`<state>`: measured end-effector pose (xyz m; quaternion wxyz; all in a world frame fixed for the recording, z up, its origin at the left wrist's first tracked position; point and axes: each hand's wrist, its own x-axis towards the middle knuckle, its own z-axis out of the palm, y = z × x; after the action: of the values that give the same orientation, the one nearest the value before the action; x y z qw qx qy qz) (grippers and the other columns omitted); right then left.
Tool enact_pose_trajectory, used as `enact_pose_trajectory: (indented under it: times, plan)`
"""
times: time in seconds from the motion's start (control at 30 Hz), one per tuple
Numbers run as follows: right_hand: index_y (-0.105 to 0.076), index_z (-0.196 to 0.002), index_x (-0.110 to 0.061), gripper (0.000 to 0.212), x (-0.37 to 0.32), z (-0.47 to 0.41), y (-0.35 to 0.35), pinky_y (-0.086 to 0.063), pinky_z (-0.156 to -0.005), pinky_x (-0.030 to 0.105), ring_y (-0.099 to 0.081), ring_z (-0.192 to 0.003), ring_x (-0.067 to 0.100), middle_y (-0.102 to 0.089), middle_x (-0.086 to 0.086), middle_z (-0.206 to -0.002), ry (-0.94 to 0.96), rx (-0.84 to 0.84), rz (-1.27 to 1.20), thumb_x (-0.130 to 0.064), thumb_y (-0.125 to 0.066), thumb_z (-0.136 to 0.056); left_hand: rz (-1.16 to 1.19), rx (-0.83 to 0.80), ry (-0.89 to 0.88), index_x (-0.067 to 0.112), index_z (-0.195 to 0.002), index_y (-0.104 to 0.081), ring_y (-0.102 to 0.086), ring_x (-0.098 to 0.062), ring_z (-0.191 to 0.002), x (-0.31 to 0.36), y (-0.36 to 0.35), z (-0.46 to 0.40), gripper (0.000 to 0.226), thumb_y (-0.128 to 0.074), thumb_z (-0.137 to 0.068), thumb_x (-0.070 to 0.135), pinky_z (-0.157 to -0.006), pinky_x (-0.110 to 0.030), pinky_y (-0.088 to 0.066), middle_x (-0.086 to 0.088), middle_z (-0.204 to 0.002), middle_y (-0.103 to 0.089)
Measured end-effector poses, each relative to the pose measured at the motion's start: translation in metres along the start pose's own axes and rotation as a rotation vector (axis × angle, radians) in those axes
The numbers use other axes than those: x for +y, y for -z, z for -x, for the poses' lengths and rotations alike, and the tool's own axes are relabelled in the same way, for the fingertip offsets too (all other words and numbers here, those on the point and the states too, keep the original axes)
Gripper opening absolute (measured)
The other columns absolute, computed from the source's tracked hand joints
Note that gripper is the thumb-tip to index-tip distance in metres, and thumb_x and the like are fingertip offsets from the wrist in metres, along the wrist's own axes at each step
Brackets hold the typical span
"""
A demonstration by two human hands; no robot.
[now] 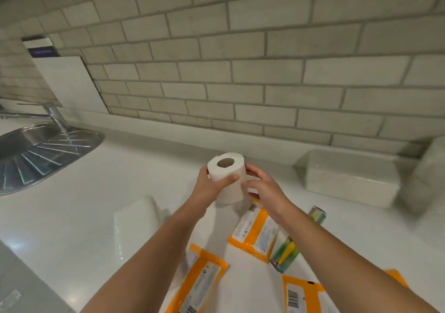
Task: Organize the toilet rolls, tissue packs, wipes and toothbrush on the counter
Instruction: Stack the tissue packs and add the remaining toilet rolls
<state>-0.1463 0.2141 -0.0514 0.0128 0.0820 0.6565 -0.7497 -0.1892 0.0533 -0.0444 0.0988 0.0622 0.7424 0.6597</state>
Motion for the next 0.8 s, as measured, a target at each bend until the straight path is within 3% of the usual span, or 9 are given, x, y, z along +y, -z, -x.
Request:
enact_pose_trajectory:
  times: [0.13, 0.2, 0.3, 0.43, 0.53, 0.7, 0.8]
  plan:
    - [-0.051, -0.133, -0.032, 0.064, -0.008, 0.050, 0.047, -0.057, -0.085, 0.034, -0.064, -0.108, 0.016, -0.057, -0.006, -0.130, 0.093, 0.087, -0.044, -0.004, -0.073, -0.079, 0.041, -0.122, 0.003, 0.027, -0.131, -0.045, -0.064, -0.010, -0.105, 0.018, -0.049, 0.021, 0.071, -0.087, -0.073, 0.031, -0.074, -0.035, -0.061, 0.008, -0.121, -0.061]
    - [-0.048, -0.132, -0.033, 0.069, -0.013, 0.073, 0.068, -0.055, -0.079, 0.026, -0.062, -0.107, 0.012, -0.055, -0.005, -0.130, 0.113, 0.131, -0.016, -0.004, -0.077, -0.076, 0.022, -0.198, 0.011, 0.028, -0.135, -0.046, -0.066, -0.012, -0.107, 0.022, -0.073, 0.029, 0.085, -0.089, -0.064, 0.043, -0.078, -0.040, -0.062, 0.005, -0.126, -0.064]
    - [-0.040, -0.138, -0.033, 0.081, -0.018, 0.110, 0.104, -0.052, -0.084, 0.024, -0.056, -0.112, 0.007, -0.053, -0.010, -0.131, 0.122, 0.193, 0.058, -0.013, -0.083, -0.073, 0.023, -0.296, -0.012, 0.031, -0.131, -0.051, -0.069, -0.009, -0.103, 0.030, -0.114, 0.047, 0.070, -0.086, -0.071, 0.039, -0.083, -0.042, -0.061, 0.008, -0.122, -0.068]
    - [-0.039, -0.141, -0.032, 0.085, -0.024, 0.158, 0.155, -0.050, -0.080, 0.018, -0.053, -0.116, 0.004, -0.053, -0.011, -0.133, 0.146, 0.263, 0.117, -0.020, -0.085, -0.071, 0.025, -0.429, -0.017, 0.032, -0.134, -0.051, -0.069, -0.014, -0.108, 0.043, -0.174, 0.075, 0.071, -0.084, -0.072, 0.041, -0.091, -0.045, -0.058, 0.008, -0.125, -0.067]
    - [-0.037, -0.143, -0.031, 0.089, -0.025, 0.195, 0.197, -0.051, -0.083, 0.018, -0.053, -0.117, 0.005, -0.053, -0.009, -0.134, 0.156, 0.312, 0.142, -0.022, -0.087, -0.069, 0.048, -0.474, -0.029, 0.031, -0.131, -0.052, -0.071, -0.014, -0.102, 0.052, -0.226, 0.099, 0.062, -0.082, -0.076, 0.035, -0.077, -0.033, -0.059, 0.008, -0.121, -0.068]
    - [-0.035, -0.142, -0.028, 0.089, -0.032, 0.245, 0.256, -0.051, -0.066, 0.008, -0.054, -0.105, -0.004, -0.052, -0.010, -0.130, 0.172, 0.422, 0.135, -0.019, -0.086, -0.070, 0.053, -0.518, -0.076, 0.029, -0.135, -0.047, -0.068, -0.009, -0.106, 0.063, -0.304, 0.126, 0.088, -0.087, -0.060, 0.051, -0.072, -0.031, -0.059, 0.011, -0.129, -0.061]
    - [-0.033, -0.139, -0.030, 0.088, -0.035, 0.270, 0.291, -0.053, -0.068, 0.011, -0.056, -0.105, -0.002, -0.053, -0.016, -0.123, 0.197, 0.500, 0.127, -0.018, -0.086, -0.069, 0.044, -0.540, -0.109, 0.026, -0.136, -0.045, -0.066, -0.010, -0.107, 0.069, -0.351, 0.143, 0.091, -0.088, -0.059, 0.050, -0.078, -0.033, -0.060, 0.009, -0.125, -0.059]
